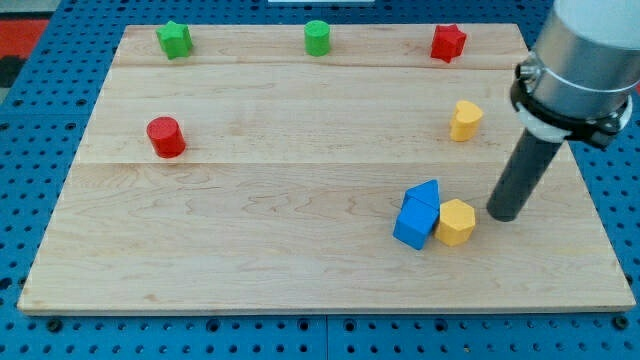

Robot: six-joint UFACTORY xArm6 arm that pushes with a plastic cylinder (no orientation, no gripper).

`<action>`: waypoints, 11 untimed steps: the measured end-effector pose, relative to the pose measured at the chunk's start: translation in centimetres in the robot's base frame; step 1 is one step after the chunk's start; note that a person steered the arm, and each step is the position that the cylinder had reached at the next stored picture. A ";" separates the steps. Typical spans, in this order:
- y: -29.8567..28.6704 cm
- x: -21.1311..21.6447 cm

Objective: Push the blue cube towards the bottom left of the board

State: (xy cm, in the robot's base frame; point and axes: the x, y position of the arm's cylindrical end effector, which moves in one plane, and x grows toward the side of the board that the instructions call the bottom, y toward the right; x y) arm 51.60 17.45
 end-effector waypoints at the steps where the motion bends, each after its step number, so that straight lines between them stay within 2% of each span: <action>1: -5.0 0.0; 2: -8.7 0.0; 5: -9.4 0.0; 7: -13.0 0.0; 11: -13.5 1.6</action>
State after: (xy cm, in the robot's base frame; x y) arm 53.17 3.93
